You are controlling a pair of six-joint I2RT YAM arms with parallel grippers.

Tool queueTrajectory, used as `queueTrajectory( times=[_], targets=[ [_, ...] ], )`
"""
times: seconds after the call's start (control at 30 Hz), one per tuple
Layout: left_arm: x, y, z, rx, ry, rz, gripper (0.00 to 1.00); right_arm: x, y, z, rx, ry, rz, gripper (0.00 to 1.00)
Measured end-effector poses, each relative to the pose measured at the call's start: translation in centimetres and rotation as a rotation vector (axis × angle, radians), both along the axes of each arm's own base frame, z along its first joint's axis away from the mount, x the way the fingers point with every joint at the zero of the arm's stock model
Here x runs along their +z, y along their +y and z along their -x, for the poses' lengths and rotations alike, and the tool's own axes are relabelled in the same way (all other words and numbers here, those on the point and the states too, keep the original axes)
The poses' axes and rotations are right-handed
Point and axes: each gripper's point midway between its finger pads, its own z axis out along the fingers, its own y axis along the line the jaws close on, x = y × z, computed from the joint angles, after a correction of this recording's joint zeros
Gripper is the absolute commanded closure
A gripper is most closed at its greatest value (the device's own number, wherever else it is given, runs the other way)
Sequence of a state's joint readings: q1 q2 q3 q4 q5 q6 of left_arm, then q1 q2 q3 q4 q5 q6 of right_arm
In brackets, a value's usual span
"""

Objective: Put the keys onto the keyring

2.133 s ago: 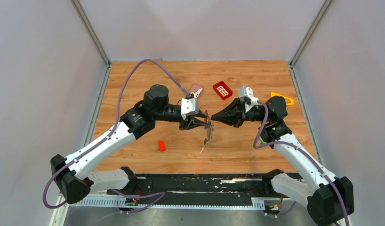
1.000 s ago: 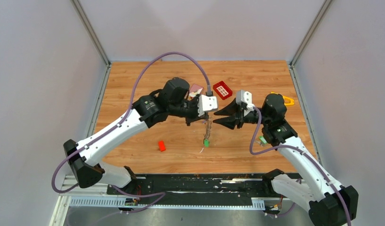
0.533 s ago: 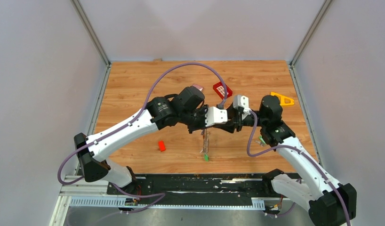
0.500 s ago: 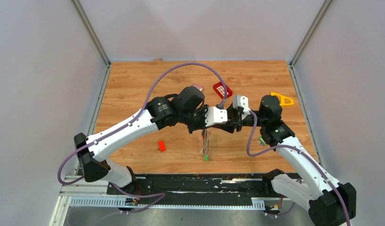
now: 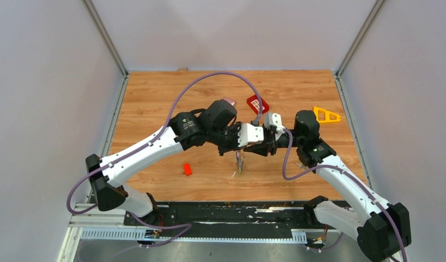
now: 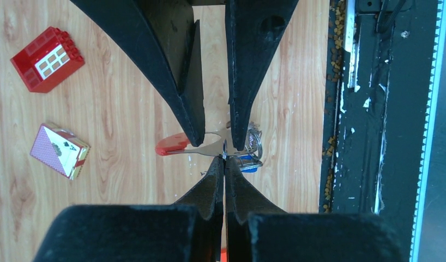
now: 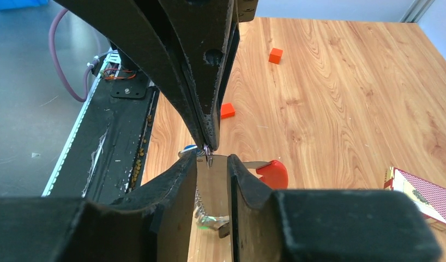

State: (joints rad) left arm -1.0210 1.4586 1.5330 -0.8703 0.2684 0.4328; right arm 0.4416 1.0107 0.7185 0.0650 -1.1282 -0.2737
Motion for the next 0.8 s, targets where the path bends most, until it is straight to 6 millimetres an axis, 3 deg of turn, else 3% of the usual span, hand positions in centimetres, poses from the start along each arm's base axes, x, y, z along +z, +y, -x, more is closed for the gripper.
queueTrajectory(
  times=[0.4,0.8],
  targets=[
    [0.25,-0.10,0.36,-0.007,0.014,0.014,1.00,-0.46,0.42,0.16,0.018,0.001,0.008,0.82],
    [1.00,-0.24,0.25,-0.003,-0.001,0.041,1.00,-0.47,0.71,0.55,0.035,-0.006,0.008,1.00]
  ],
)
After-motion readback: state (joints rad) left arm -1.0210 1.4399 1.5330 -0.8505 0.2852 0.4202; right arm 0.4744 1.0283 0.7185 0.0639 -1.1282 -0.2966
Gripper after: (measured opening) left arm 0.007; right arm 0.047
